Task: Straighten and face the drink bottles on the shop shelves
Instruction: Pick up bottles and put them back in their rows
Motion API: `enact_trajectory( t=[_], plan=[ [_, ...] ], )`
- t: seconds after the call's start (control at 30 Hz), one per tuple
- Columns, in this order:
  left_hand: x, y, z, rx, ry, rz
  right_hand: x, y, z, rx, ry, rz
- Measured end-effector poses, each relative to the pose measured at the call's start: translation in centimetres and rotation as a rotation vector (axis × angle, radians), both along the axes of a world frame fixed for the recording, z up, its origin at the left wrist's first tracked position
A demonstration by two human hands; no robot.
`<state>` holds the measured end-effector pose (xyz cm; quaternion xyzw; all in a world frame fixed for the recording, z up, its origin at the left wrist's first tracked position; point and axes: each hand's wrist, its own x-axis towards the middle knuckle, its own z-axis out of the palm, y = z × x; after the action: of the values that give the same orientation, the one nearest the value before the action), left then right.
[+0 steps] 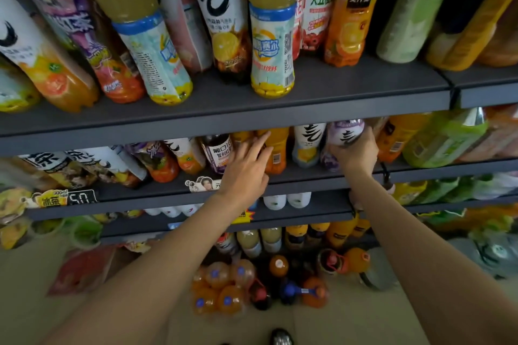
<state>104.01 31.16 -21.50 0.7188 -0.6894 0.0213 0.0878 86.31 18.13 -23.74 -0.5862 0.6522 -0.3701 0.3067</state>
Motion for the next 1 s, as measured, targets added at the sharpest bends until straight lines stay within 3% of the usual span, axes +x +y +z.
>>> enact_trajectory(
  t=[0.17, 0.37, 0.47, 0.6, 0.73, 0.8, 0.9, 1.0],
  plan=[
    [-0.5, 0.2, -0.1, 0.07, -0.027, 0.024, 0.2, 0.3, 0.3, 0.096, -0.048, -0.011],
    [-1.6, 0.6, 1.4, 0.206, 0.019, 0.069, -0.7, 2.2, 0.4, 0.459, 0.134, 0.092],
    [-1.5, 1.5, 3.5, 0.024, 0.107, 0.016, 1.2, 3.6, 2.9, 0.436, 0.191, 0.336],
    [-0.2, 2.7, 7.4, -0.296, 0.16, -0.048, 3.9, 4.8, 8.6, 0.34, -0.116, 0.445],
    [1.9, 3.9, 10.7, -0.443, 0.254, 0.046, 3.2, 6.8, 10.6, 0.261, 0.129, 0.573],
    [2.9, 4.8, 11.6, -0.478, 0.244, 0.089, 3.4, 7.9, 13.1, 0.361, 0.078, 0.737],
    [3.8, 5.3, 12.2, -0.512, 0.245, 0.144, 4.7, 7.4, 17.9, -0.001, -0.077, 0.646],
    [4.4, 5.8, 12.4, -0.526, 0.269, 0.184, 6.7, 5.8, 20.2, -0.434, 0.077, 0.398]
  ],
)
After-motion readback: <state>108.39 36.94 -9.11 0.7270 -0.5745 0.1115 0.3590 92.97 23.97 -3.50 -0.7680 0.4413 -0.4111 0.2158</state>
